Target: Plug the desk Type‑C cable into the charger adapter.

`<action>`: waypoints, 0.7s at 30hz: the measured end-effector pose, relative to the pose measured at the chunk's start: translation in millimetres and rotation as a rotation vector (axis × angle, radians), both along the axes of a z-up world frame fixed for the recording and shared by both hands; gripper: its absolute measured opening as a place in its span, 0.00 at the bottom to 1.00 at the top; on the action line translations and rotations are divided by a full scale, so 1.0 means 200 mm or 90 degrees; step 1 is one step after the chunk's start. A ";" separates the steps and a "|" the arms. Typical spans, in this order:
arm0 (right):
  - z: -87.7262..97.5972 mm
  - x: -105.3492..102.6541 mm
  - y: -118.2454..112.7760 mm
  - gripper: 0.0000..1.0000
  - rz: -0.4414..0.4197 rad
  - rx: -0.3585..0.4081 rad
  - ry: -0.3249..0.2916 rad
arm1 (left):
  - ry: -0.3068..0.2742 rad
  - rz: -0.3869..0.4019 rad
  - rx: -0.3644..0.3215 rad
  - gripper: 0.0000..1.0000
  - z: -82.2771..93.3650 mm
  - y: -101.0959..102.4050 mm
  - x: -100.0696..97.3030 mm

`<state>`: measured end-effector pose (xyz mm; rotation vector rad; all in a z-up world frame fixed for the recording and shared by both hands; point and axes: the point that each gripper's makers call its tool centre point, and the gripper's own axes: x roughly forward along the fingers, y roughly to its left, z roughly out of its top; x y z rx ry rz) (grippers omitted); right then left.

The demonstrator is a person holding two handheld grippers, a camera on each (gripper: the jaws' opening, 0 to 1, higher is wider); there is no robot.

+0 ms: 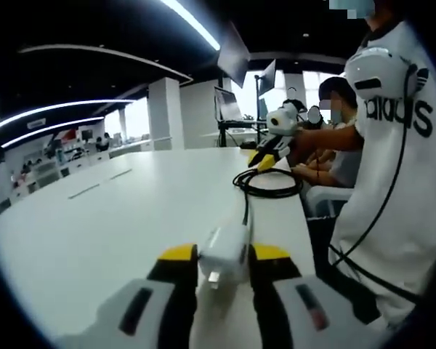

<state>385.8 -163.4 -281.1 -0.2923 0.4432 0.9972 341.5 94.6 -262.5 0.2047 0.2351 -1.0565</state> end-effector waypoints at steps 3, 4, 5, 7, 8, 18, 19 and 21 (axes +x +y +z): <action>-0.04 -0.01 -0.06 0.19 -0.036 -0.022 0.043 | -0.010 0.007 0.004 0.27 0.00 0.00 0.01; -0.05 -0.01 -0.08 0.20 -0.045 -0.027 0.047 | -0.008 0.011 -0.001 0.26 0.01 -0.01 0.02; -0.04 0.00 -0.08 0.20 -0.047 -0.025 0.038 | -0.006 0.011 -0.009 0.26 0.01 -0.01 0.02; -0.04 0.00 -0.08 0.20 -0.048 -0.025 0.037 | -0.006 0.011 -0.010 0.27 0.01 -0.01 0.02; -0.04 0.00 -0.09 0.20 -0.049 -0.025 0.037 | -0.006 0.011 -0.011 0.26 0.01 -0.01 0.02; -0.07 -0.03 -0.11 0.18 -0.082 -0.051 0.072 | -0.005 0.002 0.049 0.27 -0.06 -0.01 0.03; -0.08 -0.04 -0.11 0.18 -0.084 -0.053 0.074 | -0.004 0.003 0.048 0.27 -0.06 -0.01 0.03; -0.08 -0.04 -0.12 0.17 -0.088 -0.059 0.079 | -0.005 0.007 0.041 0.27 -0.06 -0.01 0.03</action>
